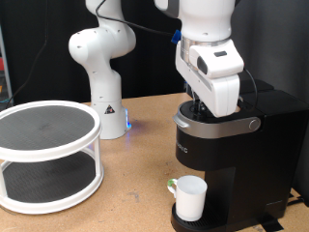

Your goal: Make a cup of coffee with the keurig machine

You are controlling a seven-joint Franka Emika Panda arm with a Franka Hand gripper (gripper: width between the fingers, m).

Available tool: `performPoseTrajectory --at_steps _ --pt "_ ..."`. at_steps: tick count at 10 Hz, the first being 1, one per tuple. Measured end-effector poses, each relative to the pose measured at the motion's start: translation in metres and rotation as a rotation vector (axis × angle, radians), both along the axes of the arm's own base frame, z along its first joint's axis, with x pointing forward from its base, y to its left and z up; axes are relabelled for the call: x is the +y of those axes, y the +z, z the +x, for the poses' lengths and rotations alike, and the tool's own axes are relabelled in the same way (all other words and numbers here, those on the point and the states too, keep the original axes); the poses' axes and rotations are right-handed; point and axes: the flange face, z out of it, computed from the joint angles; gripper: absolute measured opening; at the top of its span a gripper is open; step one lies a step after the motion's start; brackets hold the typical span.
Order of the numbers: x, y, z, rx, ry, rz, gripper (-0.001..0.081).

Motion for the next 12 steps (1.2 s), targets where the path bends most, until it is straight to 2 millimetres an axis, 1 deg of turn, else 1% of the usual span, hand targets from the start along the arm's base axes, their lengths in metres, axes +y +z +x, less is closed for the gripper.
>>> performPoseTrajectory --at_steps 2,5,12 --pt "-0.0045 -0.0006 0.0029 0.054 -0.014 0.033 0.0005" --pt "-0.0065 -0.0021 0.0067 0.12 0.019 0.054 0.0005" --pt "-0.0102 -0.0029 0.0073 0.131 0.038 0.099 0.0005"
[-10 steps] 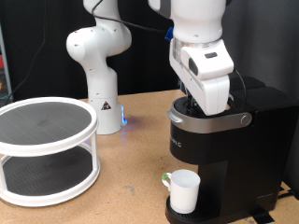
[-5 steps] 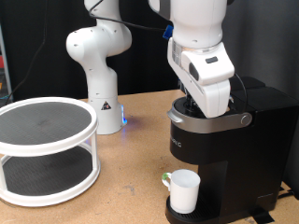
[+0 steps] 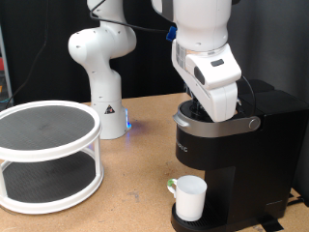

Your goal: Make a cup of coffee with the keurig machine

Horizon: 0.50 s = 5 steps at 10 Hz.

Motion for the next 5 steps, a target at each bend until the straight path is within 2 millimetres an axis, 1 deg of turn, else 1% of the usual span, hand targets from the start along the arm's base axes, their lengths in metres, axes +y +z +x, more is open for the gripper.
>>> performPoseTrajectory --at_steps 3,5 --pt "0.0 -0.0011 0.0036 0.036 0.002 0.0 0.0005" --pt "0.0002 -0.0012 0.0052 0.025 0.0 -0.001 0.0005"
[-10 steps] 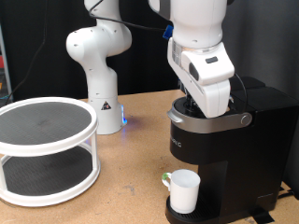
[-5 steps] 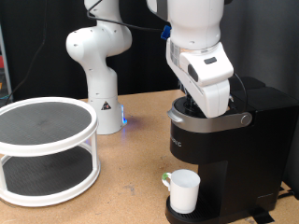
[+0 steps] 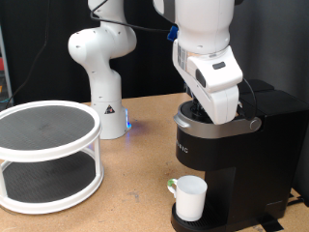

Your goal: Make a cup of coffee with the keurig machine

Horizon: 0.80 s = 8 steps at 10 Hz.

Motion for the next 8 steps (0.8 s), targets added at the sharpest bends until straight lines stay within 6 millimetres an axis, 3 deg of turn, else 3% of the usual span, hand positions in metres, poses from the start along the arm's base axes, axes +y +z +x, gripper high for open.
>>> performPoseTrajectory --at_steps 8 --pt "0.007 0.007 -0.025 -0.2 0.102 0.154 0.0005"
